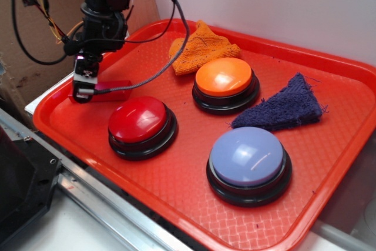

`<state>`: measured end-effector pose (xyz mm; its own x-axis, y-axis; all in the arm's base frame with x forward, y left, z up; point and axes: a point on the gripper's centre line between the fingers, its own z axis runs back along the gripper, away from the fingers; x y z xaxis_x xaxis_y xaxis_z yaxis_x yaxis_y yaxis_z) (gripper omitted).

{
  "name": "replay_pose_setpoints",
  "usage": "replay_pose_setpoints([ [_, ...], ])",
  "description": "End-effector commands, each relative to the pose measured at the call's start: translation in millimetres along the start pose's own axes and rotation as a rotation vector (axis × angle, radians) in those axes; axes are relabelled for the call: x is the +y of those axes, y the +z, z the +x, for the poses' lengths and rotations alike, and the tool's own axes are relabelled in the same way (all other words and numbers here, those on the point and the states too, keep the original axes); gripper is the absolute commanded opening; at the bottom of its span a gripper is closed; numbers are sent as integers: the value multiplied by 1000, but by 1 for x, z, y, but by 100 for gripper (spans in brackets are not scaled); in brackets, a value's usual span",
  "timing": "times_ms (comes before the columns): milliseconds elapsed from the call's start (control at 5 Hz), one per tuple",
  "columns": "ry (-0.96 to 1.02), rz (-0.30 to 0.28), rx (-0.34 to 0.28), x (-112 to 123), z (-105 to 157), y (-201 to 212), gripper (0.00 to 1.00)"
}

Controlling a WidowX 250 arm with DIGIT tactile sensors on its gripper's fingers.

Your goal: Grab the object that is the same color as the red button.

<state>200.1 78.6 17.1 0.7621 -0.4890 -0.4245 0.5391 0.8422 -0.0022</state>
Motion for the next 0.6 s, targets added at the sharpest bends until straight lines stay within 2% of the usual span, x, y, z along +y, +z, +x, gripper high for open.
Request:
replay_pose_setpoints([
  [0, -55, 31, 8, 0, 26, -19, 85],
  [200, -43, 57, 40, -10, 27, -24, 0],
  [400, -2, 92, 42, -13, 25, -21, 0],
])
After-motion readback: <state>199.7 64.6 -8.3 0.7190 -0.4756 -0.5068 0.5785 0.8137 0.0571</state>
